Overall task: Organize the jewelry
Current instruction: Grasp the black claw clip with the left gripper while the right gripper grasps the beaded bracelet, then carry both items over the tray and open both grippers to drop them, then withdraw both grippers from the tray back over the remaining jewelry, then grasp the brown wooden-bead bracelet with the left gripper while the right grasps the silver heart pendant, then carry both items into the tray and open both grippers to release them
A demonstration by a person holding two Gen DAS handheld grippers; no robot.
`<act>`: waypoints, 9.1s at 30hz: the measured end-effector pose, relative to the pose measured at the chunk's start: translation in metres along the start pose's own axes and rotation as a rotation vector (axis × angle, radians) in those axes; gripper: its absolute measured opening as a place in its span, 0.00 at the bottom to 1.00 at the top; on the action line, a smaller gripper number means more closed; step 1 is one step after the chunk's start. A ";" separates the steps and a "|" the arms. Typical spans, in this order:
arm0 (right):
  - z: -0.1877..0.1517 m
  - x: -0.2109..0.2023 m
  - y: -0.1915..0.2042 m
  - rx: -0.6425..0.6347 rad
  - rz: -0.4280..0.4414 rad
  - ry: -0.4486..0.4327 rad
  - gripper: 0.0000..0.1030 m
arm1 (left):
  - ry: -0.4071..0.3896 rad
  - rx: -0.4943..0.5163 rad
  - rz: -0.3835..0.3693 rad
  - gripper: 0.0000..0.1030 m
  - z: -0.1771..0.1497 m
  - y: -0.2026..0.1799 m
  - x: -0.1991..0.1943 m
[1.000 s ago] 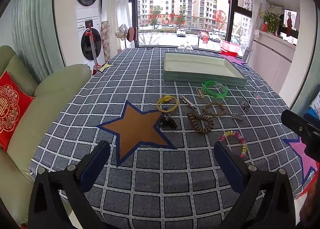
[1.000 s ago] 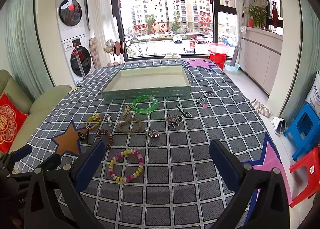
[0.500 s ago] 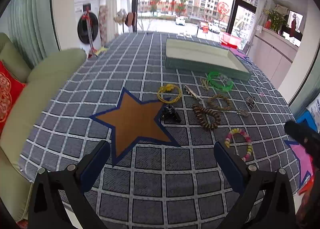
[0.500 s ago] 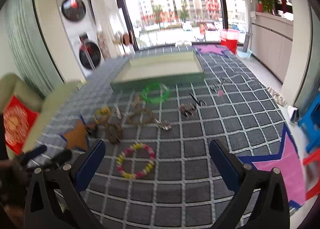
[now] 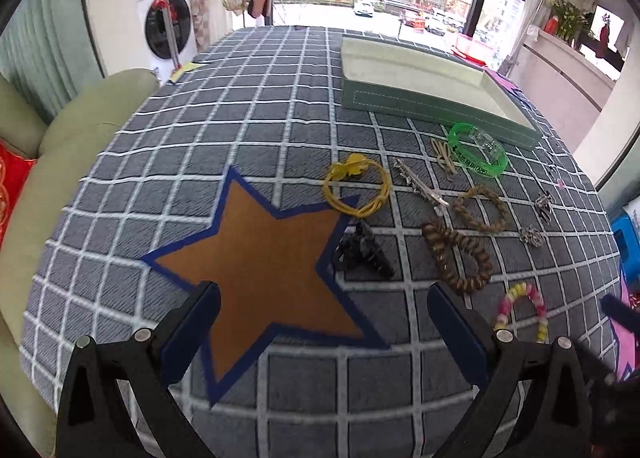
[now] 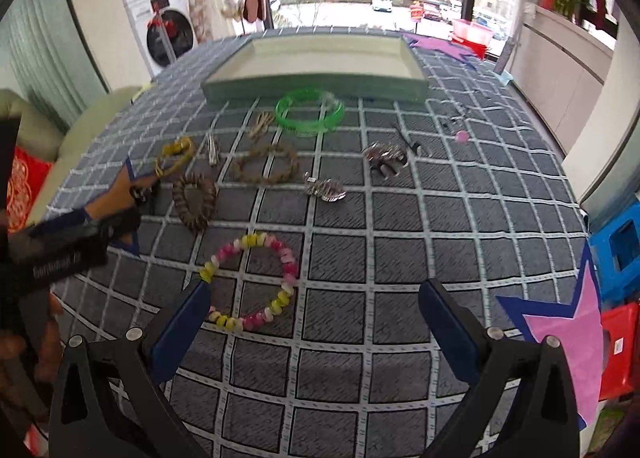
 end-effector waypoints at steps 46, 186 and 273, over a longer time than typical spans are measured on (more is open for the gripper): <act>0.179 -0.009 -0.020 0.104 0.182 -0.097 0.09 | -0.189 0.059 -0.206 0.38 0.202 -0.038 -0.036; 0.054 0.057 -0.021 -0.043 0.082 0.049 0.67 | -0.030 0.118 -0.109 1.00 0.018 -0.070 0.018; 0.230 0.141 -0.057 0.114 0.114 0.070 0.19 | 0.023 0.154 -0.234 0.43 0.231 -0.076 0.136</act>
Point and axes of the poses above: each gripper's, at about its wrist camera, not at the fingertips, and x roughly the way its jaws point, y to its left, z to its top, the point moved 9 cm from there along x, roughly the way its jaws point, and after that the axes turned 7 degrees about x, right-handed, at the moved point
